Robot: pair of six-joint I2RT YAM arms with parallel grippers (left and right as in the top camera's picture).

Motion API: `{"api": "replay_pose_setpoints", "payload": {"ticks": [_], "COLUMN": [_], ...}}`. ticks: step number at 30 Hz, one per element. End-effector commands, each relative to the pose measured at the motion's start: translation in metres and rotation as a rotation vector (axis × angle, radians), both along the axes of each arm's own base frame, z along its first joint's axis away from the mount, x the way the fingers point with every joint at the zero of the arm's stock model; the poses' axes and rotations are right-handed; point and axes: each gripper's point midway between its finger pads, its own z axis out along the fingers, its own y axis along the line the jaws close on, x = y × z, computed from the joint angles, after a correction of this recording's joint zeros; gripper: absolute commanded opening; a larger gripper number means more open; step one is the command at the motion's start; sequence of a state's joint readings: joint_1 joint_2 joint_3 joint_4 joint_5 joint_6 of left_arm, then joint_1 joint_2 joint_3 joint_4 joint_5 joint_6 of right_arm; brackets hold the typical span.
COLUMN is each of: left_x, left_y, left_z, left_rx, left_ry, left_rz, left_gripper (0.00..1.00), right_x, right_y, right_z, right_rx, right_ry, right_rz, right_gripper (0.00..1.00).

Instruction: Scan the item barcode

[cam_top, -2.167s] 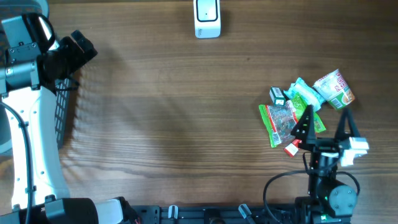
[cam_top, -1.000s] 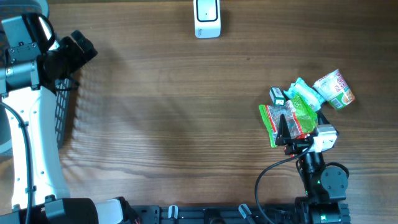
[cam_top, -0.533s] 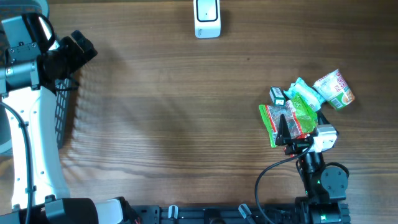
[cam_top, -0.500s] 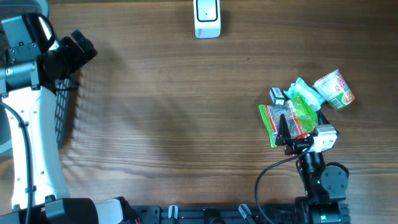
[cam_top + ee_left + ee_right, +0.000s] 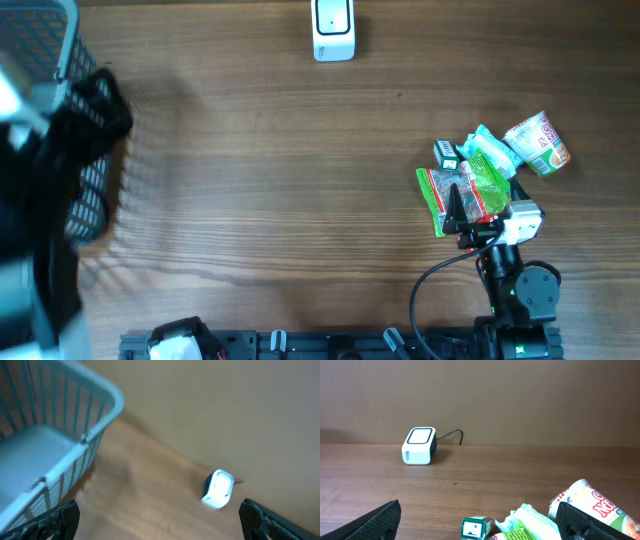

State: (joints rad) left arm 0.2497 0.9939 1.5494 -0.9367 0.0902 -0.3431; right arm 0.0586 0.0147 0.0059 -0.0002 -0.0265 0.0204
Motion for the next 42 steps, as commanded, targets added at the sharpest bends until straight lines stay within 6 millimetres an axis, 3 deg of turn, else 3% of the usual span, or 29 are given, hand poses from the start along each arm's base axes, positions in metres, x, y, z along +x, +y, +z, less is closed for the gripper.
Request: {"api": "replay_pose_setpoints", "payload": {"ticks": [1, 6, 12, 15, 22, 27, 30, 37, 42], "left_x": [-0.039, -0.062, -0.087, -0.098, -0.113, -0.108, -0.103, -0.090, -0.078], "left_y": [-0.008, -0.015, -0.031, -0.036, -0.041, -0.041, -0.043, -0.060, -0.068], "left_z": [0.030, 0.036, 0.017, -0.006, -0.090, -0.117, -0.116, -0.085, -0.087], "left_rx": [0.031, 0.040, 0.033, 0.028, 0.009, 0.028, 0.047, 0.112, 0.130], "left_ry": [-0.119, -0.153, -0.146, -0.129, -0.079, -0.175, -0.288, -0.623, -0.736], "left_rz": [0.011, 0.005, -0.045, -0.061, -0.068, -0.073, -0.094, -0.206, -0.256], "left_gripper": [1.00, 1.00, 1.00, 1.00, 1.00, 1.00, 1.00, 1.00, 1.00], "right_x": [-0.001, -0.001, -0.001, -0.001, -0.001, -0.001, -0.001, -0.001, -0.001], "right_y": [0.002, 0.002, 0.002, 0.002, 0.002, 0.002, 0.002, 0.002, 0.002], "right_z": [0.002, 0.002, 0.002, 0.002, 0.002, 0.002, 0.002, 0.002, 0.002], "right_rx": [-0.013, -0.013, -0.013, -0.013, -0.013, -0.012, -0.012, -0.013, -0.013], "right_ry": [-0.010, -0.010, -0.010, -0.010, -0.010, -0.010, -0.010, -0.010, -0.010], "right_rz": [0.016, 0.016, 0.016, 0.016, 0.016, 0.016, 0.016, 0.016, 0.016], "right_gripper": [1.00, 1.00, 1.00, 1.00, 1.00, 1.00, 1.00, 1.00, 1.00]}}
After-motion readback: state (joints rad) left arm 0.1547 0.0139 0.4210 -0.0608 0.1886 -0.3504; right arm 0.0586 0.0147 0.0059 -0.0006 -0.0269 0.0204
